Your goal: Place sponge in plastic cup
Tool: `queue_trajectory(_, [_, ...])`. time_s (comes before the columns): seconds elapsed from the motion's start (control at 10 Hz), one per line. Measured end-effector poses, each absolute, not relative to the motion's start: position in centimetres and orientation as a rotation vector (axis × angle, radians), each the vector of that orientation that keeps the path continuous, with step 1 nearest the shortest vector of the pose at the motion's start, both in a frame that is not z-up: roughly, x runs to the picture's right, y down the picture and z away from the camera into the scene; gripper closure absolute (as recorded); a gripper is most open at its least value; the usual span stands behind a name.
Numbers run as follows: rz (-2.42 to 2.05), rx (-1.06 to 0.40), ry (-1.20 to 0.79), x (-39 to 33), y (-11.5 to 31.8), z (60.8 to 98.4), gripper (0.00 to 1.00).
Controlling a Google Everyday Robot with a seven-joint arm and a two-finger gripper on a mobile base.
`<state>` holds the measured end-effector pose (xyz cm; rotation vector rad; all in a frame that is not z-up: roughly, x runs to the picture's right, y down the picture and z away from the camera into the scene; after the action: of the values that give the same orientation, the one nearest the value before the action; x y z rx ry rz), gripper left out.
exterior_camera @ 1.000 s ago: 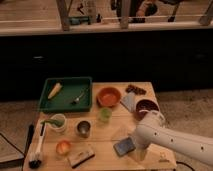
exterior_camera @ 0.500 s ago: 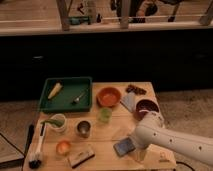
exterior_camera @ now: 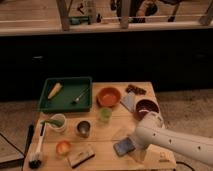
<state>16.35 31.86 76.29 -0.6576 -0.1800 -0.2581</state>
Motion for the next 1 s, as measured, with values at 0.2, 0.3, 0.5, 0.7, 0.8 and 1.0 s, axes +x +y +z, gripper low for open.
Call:
queue_trajectory(0.2, [-0.26,-0.659,-0.179,16.37,31.94,76.4,0.2])
queue_trajectory(0.3, [-0.259,-0.661,-0.178,16.42,32.03,76.46,0.2])
queue_trajectory(0.5, [-0.26,-0.664,-0.175,16.5,32.15,76.56,0.2])
queue_trajectory(0.7, [-0.26,-0.666,-0.175,16.53,32.27,76.64,0.2])
queue_trajectory(0.8, [-0.26,-0.668,-0.173,16.58,32.33,76.66,0.2])
queue_trajectory(1.0, [-0.261,-0.67,-0.173,16.64,32.45,76.72,0.2])
